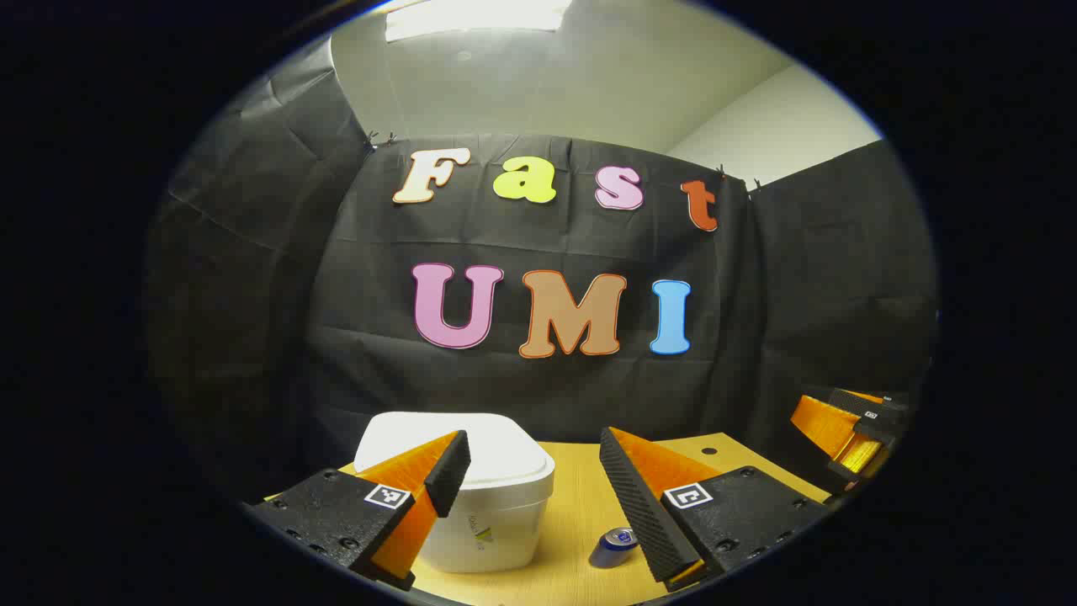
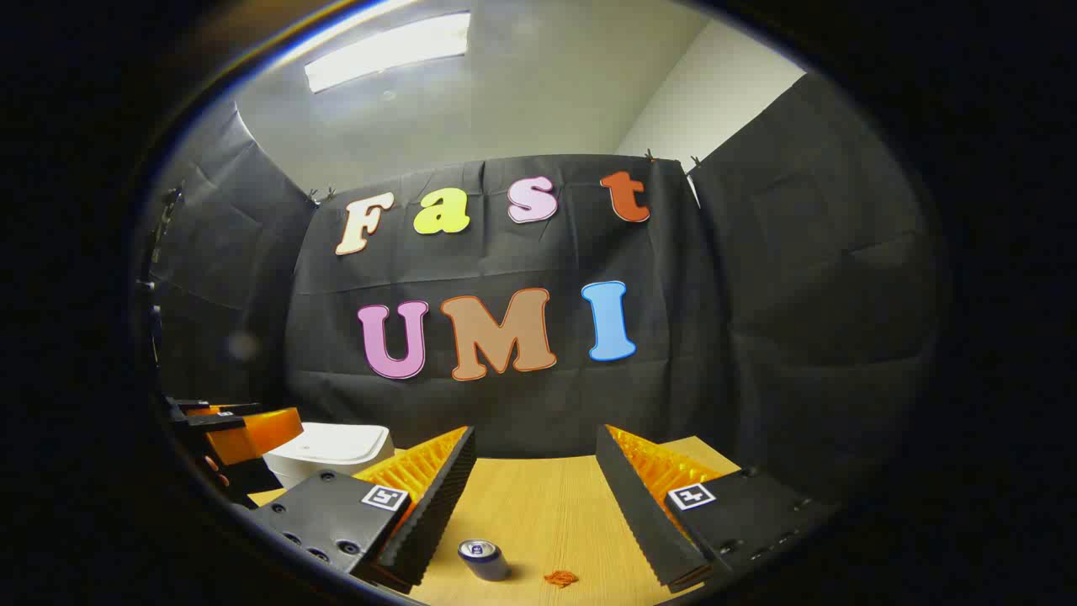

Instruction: Press the lid of the desktop garbage bin to open it, pick up the crumpled paper on the desktop and throw it into the bin, then pick up the pop can on the desktop and drop it into the bin, and finally close the garbage bin lid.

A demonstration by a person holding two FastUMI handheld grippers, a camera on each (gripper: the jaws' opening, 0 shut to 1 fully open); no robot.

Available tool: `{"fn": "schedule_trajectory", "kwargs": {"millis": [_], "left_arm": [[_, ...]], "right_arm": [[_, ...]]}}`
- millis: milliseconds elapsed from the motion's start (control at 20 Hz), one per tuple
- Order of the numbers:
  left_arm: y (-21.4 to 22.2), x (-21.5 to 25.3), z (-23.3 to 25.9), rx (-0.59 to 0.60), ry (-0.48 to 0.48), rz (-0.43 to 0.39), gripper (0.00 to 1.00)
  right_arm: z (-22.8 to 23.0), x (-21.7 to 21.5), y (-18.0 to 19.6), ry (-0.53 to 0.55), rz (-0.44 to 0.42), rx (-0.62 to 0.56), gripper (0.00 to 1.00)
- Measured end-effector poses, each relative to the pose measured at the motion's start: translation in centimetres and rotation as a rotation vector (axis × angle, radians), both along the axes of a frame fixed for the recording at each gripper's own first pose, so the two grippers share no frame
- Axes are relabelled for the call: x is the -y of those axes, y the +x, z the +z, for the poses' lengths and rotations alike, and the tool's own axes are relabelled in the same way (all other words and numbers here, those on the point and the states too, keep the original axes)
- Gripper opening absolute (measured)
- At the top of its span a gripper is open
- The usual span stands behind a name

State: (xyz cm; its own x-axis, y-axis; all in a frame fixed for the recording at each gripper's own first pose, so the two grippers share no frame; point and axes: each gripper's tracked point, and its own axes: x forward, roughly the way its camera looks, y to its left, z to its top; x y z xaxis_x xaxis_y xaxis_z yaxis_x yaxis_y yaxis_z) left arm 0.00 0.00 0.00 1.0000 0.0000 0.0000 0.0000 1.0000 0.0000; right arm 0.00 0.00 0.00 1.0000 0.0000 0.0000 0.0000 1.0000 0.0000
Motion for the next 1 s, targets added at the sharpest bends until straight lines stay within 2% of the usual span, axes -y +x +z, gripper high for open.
{"fn": "schedule_trajectory", "kwargs": {"millis": [1000], "left_arm": [[-0.5,-1.3,0.8,0.030,0.009,0.026,0.93]], "right_arm": [[-0.1,-2.1,-0.5,-0.051,0.051,0.000,0.96]]}}
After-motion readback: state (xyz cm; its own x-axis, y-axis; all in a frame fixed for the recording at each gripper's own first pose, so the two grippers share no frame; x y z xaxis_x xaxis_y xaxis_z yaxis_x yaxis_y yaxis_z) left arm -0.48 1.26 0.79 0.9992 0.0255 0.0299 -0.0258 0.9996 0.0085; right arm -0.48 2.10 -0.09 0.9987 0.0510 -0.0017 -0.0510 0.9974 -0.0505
